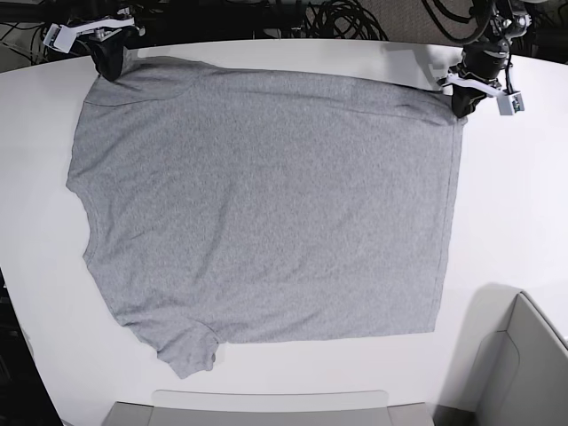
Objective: Fold the T-shirt properly
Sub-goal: 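Lift the shoulder edge and fold it over toward the hem with both grippers, then lower the folded edge onto the shirt and release both grippers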
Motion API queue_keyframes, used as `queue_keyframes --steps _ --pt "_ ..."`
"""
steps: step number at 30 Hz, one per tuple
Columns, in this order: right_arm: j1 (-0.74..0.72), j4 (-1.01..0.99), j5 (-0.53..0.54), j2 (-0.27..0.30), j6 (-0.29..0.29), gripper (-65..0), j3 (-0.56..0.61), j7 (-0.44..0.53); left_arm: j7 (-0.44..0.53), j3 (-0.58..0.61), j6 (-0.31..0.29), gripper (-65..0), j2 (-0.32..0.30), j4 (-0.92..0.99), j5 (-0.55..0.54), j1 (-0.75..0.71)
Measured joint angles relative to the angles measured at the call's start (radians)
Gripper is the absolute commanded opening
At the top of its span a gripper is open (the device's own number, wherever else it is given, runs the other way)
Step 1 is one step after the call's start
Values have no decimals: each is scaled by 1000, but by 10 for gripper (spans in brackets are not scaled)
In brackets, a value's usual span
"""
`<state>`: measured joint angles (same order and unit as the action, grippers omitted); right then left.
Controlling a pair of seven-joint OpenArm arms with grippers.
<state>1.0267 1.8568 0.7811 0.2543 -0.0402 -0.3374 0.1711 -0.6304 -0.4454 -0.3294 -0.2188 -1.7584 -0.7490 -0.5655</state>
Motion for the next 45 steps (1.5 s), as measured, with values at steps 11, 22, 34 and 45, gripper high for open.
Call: queue_keyframes --steps 11,22,34,45 --pt "-243 95 -16 -8 0 -650 -162 -420 -197 -71 40 -650 1 -31 1 201" --pt "-540 95 -185 -14 -10 -650 -208 -737 -275 -87 87 -650 -3 85 14 375" --pt "-758 6 -340 -13 -19 -650 -147 -837 -282 -28 79 -650 -2 198 204 543" --pt "-1036 -319 -548 -13 -207 -650 -124 -842 -281 -25 81 -650 0 330 283 692"
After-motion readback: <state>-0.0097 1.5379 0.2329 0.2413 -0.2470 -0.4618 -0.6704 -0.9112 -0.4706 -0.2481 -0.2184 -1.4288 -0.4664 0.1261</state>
